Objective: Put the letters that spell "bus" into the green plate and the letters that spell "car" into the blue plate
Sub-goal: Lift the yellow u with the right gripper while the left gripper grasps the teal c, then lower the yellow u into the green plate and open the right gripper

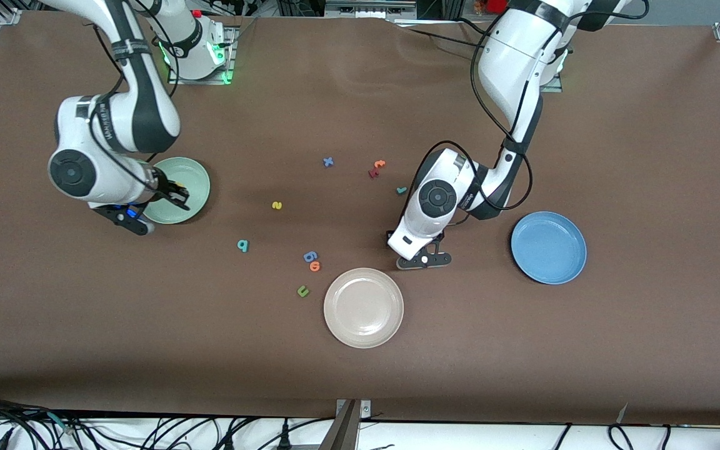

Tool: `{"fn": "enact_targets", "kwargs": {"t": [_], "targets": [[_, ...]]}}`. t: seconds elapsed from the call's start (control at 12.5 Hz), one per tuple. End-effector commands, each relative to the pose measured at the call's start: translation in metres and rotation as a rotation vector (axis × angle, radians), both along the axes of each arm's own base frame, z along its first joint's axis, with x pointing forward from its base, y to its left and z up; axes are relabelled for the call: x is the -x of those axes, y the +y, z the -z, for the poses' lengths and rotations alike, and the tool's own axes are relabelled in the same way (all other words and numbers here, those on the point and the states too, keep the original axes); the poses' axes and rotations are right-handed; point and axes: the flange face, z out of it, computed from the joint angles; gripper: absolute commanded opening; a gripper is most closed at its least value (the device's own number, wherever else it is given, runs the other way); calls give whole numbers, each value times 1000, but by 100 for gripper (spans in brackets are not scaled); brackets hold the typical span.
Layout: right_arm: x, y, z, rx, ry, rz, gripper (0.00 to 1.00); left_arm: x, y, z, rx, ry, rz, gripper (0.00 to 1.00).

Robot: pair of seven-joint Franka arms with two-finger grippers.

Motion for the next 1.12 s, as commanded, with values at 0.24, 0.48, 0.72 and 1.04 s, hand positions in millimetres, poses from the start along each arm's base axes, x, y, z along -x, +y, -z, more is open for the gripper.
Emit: {"fn": "enact_targets", "kwargs": {"t": [0.24, 0.48, 0.72, 1.04], "targets": [[45, -66, 85, -3, 15, -18, 0, -5, -4, -1, -36, -18, 15, 65], [52, -90, 119, 17, 6, -29, 0, -5, -3, 0, -43, -21, 21, 56], [55, -117, 129, -6, 18, -63, 0, -4, -4, 0, -43, -21, 23, 48], [51, -112, 116, -36, 1, -42, 99, -4, -4, 0, -45, -20, 24, 38]]}}
